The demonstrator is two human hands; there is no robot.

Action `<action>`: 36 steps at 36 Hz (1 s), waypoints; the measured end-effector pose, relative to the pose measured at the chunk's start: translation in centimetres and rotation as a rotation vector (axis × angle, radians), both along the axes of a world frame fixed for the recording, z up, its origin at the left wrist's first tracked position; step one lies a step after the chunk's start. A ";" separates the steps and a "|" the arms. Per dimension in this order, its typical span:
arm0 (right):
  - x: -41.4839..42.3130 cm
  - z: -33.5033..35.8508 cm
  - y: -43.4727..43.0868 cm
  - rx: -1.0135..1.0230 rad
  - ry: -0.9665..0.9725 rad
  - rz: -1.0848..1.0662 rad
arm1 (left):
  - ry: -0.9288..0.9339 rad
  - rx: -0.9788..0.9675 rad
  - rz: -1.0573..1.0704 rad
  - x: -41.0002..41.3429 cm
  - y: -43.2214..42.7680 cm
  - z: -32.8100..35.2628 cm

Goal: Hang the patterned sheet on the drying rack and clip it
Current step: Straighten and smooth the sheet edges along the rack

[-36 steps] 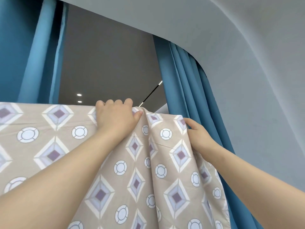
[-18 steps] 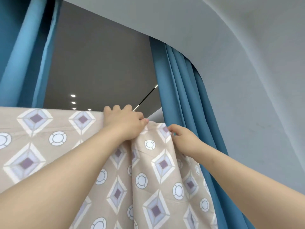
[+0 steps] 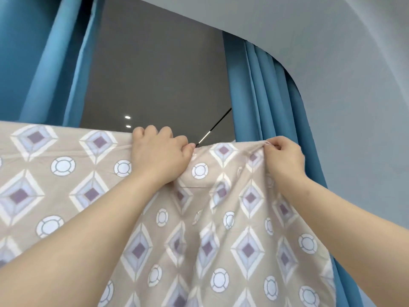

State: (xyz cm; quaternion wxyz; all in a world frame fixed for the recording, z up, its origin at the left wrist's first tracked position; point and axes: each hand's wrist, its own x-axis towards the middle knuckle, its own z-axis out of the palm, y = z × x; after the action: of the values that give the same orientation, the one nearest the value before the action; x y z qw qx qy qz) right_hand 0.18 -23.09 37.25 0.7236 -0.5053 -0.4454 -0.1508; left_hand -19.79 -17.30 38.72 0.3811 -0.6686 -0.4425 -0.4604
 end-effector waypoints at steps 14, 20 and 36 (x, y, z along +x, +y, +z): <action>2.7 -4.2 -2.5 -0.660 -0.205 0.259 | 0.014 -0.058 -0.004 0.3 -0.4 -0.2; 2.3 -3.5 -2.3 -0.300 -0.196 -0.119 | 0.002 -0.026 -0.033 0.1 -0.7 -0.4; -2.4 -3.3 0.6 -0.213 -0.187 0.066 | -0.251 -0.086 -0.239 -2.9 -1.1 2.1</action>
State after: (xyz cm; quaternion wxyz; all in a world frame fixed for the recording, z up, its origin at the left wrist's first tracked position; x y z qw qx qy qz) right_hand -2.24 -22.49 33.91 0.6256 -0.5482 -0.5407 -0.1254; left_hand -22.70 -18.35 40.82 0.2367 -0.6694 -0.4231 -0.5629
